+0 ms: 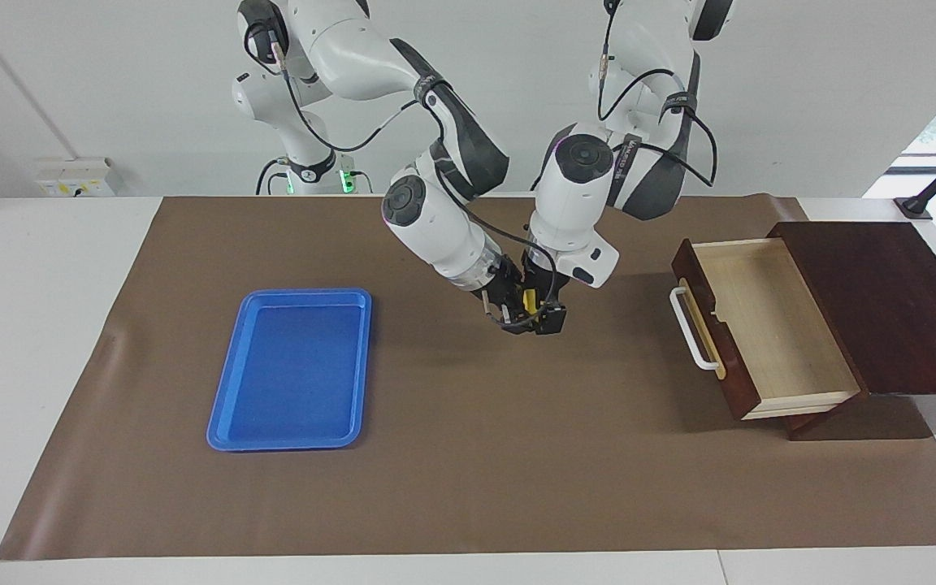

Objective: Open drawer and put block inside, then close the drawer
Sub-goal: 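Grasp the block with the left gripper and open the right gripper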

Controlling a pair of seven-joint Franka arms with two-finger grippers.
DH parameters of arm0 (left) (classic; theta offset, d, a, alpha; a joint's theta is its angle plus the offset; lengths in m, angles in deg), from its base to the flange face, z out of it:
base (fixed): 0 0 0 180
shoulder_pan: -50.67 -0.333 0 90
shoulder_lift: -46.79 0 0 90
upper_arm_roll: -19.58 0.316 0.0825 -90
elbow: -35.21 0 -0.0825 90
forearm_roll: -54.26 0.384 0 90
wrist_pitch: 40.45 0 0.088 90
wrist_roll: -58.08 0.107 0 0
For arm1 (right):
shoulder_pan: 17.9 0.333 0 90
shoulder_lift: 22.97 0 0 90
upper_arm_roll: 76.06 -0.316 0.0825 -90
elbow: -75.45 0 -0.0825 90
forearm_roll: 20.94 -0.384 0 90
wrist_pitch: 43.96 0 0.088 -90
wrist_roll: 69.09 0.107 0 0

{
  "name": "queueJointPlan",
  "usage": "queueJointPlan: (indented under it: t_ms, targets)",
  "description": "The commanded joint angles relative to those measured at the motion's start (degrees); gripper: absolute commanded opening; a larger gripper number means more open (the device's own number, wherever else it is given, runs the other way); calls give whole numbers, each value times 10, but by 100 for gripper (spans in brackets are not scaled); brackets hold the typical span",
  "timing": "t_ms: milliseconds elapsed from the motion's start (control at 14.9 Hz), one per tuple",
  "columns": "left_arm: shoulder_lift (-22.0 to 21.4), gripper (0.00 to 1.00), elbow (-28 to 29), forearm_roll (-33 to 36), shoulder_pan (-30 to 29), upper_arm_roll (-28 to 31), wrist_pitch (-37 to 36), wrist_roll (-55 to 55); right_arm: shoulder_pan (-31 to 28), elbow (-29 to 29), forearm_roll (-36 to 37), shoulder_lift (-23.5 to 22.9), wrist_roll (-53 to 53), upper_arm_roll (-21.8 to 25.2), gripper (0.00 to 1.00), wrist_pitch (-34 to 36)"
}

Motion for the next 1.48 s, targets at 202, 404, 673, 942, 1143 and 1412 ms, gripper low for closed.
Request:
queueJointPlan:
  t_ms: [202, 404, 673, 942, 1143, 1412]
  targets:
    - [3, 100, -31, 1, 6, 11, -39, -25, 2, 14, 12, -8, 14, -1, 0, -4]
    - [1, 100, -33, 22, 7, 11, -48, -30, 3, 14, 12, -8, 12, -1, 0, -4]
    - [-1, 100, -34, 30, 7, 11, -65, -30, 3, 14, 12, -8, 10, -1, 0, -5]
    - [-2, 99, -32, 36, 7, 10, -62, -31, 2, 14, 12, -8, 10, -1, 0, -5]
    - [-2, 82, -31, 37, 8, 10, -63, -31, 2, 14, 12, -8, 10, -1, 0, -5]
    - [-3, 9, -31, 37, 6, 10, -64, -31, 2, 14, 11, -8, 10, -1, 0, -5]
